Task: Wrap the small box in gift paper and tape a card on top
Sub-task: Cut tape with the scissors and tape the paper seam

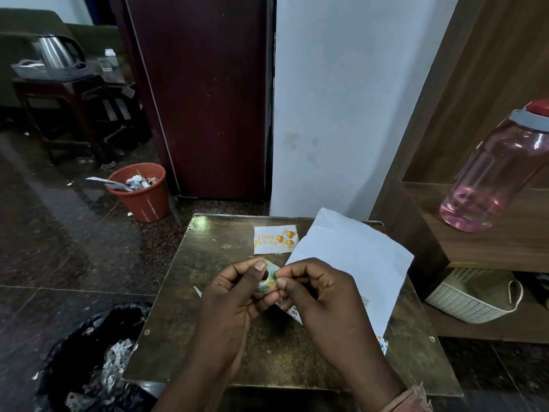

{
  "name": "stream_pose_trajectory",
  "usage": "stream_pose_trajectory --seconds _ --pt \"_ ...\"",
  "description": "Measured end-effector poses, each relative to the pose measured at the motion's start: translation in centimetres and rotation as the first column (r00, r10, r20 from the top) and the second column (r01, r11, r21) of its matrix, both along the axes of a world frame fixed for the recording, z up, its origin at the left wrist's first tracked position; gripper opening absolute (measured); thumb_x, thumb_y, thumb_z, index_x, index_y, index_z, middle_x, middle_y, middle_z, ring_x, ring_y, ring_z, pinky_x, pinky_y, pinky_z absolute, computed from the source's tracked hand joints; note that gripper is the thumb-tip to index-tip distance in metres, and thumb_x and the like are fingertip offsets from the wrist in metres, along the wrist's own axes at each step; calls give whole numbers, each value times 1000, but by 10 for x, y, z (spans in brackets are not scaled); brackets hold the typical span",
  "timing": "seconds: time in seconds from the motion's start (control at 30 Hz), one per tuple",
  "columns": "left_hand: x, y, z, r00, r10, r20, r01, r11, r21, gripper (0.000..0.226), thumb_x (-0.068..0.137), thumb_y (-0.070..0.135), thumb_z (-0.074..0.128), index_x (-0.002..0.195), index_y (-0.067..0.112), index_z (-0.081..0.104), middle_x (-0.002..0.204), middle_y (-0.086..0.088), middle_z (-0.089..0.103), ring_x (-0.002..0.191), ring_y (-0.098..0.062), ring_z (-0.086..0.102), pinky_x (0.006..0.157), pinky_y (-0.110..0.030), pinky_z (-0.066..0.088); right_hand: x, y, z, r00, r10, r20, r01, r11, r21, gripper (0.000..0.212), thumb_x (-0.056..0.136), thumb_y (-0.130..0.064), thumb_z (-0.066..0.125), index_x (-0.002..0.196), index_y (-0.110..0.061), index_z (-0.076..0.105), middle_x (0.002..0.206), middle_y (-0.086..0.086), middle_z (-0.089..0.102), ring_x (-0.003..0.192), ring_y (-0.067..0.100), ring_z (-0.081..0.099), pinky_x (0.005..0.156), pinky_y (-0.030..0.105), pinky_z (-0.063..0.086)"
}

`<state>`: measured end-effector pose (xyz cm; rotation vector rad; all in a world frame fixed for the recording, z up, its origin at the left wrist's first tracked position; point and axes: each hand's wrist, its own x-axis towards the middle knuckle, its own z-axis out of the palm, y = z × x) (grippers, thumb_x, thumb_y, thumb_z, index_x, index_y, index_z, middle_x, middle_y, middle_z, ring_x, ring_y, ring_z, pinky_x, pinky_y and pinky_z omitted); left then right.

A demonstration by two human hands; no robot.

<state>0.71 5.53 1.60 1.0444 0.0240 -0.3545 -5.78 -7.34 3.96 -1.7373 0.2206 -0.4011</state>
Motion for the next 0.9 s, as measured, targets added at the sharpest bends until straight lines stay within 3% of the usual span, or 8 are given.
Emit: stream_pose_trajectory --seconds 0.2,0.4,0.67,0.8,0.9 --pt "1 0 0 1000 10 -18 -11 1000 -24 26 91 15 68 111 -2 68 100 -15 76 79 -18 73 65 -25 61 1 1 -1 1000 -12 25 13 999 -40 17 89 1 73 85 -15 77 86 -3 71 65 16 70 68 28 59" --pt "-3 -2 4 999 41 -25 -41 999 -24 6 96 7 66 95 4 71 92 -14 76 78 -18 74 65 -24 60 1 3 -3 998 -38 46 40 999 -38 18 88 1 74 86 -16 78 88 -3 71 72 17 72 68 21 56" --pt "-3 -2 5 1000 15 -5 -15 1000 -9 12 91 11 70 99 6 64 99 -18 73 84 -19 71 65 -24 59 0 6 -1 998 -32 -50 32 999 15 19 82 -12 84 91 -26 75 86 -5 74 79 10 72 79 33 61" --pt "-4 -3 4 1000 -20 14 21 1000 -9 14 91 9 69 101 4 61 94 -19 70 77 -19 70 61 -27 58 0 7 3 998 -21 -58 27 996 90 18 82 -7 82 93 -18 72 83 2 73 73 16 74 80 47 62" --pt "-2 -2 3 999 -39 24 39 999 -12 16 87 9 72 98 6 61 89 -18 70 74 -19 70 62 -28 58 0 6 5 997 -21 -68 29 994 106 16 84 -3 80 93 -13 72 82 6 74 73 18 76 82 47 62"
